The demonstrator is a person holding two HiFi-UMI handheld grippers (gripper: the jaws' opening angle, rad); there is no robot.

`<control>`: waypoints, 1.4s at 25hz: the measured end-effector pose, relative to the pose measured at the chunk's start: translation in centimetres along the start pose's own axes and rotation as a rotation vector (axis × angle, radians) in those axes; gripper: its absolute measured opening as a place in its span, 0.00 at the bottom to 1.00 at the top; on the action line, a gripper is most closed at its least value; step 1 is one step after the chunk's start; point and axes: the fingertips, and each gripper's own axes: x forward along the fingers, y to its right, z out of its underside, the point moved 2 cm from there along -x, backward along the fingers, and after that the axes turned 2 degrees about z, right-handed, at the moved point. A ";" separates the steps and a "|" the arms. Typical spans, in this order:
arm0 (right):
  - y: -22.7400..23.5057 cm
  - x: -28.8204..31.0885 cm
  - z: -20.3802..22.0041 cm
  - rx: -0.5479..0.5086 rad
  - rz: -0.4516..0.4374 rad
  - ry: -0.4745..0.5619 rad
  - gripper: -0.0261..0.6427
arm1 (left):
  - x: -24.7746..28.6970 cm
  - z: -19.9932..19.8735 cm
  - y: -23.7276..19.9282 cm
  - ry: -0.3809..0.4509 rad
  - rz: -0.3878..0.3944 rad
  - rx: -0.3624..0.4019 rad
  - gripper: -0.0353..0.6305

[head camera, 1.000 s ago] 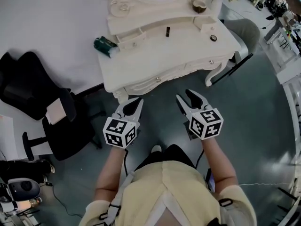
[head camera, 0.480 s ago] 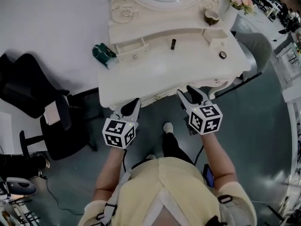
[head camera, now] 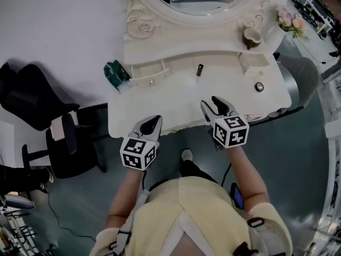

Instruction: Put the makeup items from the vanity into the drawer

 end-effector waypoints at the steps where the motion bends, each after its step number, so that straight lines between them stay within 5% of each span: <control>1: 0.5 0.7 -0.2 -0.006 -0.006 -0.008 0.30 | 0.5 -0.2 -0.3 0.002 -0.010 -0.003 0.06; 21: 6.7 11.9 -2.9 -0.120 -0.051 -0.093 0.30 | 5.0 -2.1 -5.5 0.022 -0.179 -0.071 0.06; 35: 7.6 15.9 -3.2 -0.163 -0.076 -0.143 0.30 | 3.5 -1.6 -7.4 0.029 -0.297 -0.120 0.06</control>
